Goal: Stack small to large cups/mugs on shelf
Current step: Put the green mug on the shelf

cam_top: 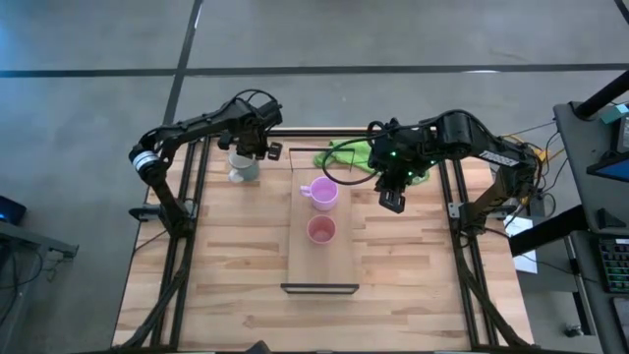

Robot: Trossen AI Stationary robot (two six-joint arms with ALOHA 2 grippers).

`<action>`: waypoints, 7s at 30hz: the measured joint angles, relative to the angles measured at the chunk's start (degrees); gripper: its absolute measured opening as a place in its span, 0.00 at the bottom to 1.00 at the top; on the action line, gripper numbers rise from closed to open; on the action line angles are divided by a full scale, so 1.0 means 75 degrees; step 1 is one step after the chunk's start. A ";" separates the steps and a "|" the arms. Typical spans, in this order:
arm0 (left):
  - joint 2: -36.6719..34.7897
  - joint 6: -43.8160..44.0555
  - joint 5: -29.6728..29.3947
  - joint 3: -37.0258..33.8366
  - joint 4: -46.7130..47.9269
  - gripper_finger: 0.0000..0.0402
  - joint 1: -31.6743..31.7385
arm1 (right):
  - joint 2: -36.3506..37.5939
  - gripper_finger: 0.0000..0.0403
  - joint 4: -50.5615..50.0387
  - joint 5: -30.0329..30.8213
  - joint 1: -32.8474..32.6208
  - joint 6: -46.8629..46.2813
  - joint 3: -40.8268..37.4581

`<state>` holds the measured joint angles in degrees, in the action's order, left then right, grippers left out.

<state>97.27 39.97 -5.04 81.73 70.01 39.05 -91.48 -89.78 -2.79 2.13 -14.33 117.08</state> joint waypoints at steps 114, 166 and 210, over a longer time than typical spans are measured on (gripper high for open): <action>0.1976 -0.0817 0.1142 0.4786 0.0483 0.00 -0.7899 | 0.0322 0.15 0.1999 -0.0006 -0.1547 0.0579 -0.0122; 0.2643 -0.1378 0.0848 0.4815 0.0007 0.03 -0.7959 | 0.0519 0.15 0.2005 -0.0009 -0.1547 0.0973 -0.0140; 0.2663 -0.1175 0.1011 0.4282 -0.0946 0.20 -0.7940 | 0.0539 0.15 0.1539 -0.0020 -0.1550 0.0853 -0.0143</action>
<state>117.25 31.16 2.55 113.84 62.92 -20.50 -87.44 -78.24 -2.94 -9.50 -7.93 116.01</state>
